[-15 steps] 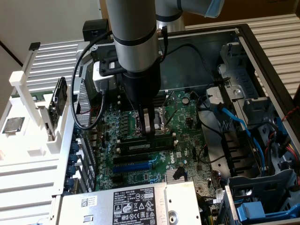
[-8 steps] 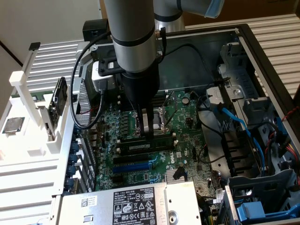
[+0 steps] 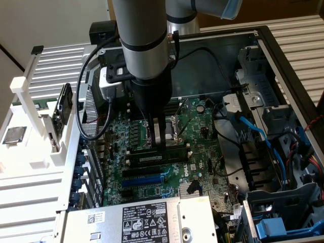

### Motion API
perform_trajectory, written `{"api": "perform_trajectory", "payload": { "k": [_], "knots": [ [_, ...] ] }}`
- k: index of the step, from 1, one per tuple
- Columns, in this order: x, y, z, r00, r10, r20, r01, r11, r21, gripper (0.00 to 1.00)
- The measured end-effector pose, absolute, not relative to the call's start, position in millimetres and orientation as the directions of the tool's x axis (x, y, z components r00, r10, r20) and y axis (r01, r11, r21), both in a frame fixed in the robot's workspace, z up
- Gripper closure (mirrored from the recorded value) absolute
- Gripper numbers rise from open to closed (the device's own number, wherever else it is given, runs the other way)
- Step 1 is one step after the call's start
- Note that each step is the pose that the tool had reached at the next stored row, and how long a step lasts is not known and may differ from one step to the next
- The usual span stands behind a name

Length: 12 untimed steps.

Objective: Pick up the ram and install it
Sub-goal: 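Press down the ram until it locks into place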

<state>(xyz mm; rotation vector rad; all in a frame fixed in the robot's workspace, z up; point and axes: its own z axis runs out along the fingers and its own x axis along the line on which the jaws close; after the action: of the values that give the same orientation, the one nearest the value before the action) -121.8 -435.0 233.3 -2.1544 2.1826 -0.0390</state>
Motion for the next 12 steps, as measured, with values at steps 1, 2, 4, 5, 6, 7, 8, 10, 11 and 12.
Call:
{"api": "perform_trajectory", "payload": {
  "k": [1, 2, 4, 5, 6, 7, 8, 10, 11, 12],
  "knots": [
    [-121.8, -435.0, 232.9, -0.012, -0.999, -0.035, -0.997, 0.014, -0.07, 0.9],
    [-121.8, -435.0, 232.5, -0.012, -0.999, -0.035, -0.997, 0.014, -0.07, 0.9],
    [-121.8, -435.0, 232.1, -0.012, -0.999, -0.035, -0.997, 0.014, -0.07, 0.9],
    [-121.8, -435.0, 232.0, -0.012, -0.999, -0.035, -0.997, 0.014, -0.07, 0.9],
    [-121.8, -435.0, 231.7, -0.012, -0.999, -0.035, -0.997, 0.014, -0.07, 0.9],
    [-121.8, -435.0, 231.6, -0.012, -0.999, -0.036, -0.997, 0.014, -0.07, 0.9],
    [-121.8, -435.0, 231.3, -0.012, -0.999, -0.036, -0.997, 0.014, -0.07, 0.9],
    [-121.8, -435.0, 230.8, -0.012, -0.999, -0.037, -0.997, 0.014, -0.07, 0.9],
    [-121.8, -435.0, 230.7, -0.012, -0.999, -0.037, -0.997, 0.014, -0.07, 0.9],
    [-121.8, -435.0, 230.6, -0.012, -0.999, -0.038, -0.997, 0.014, -0.07, 0.9]
  ]
}}
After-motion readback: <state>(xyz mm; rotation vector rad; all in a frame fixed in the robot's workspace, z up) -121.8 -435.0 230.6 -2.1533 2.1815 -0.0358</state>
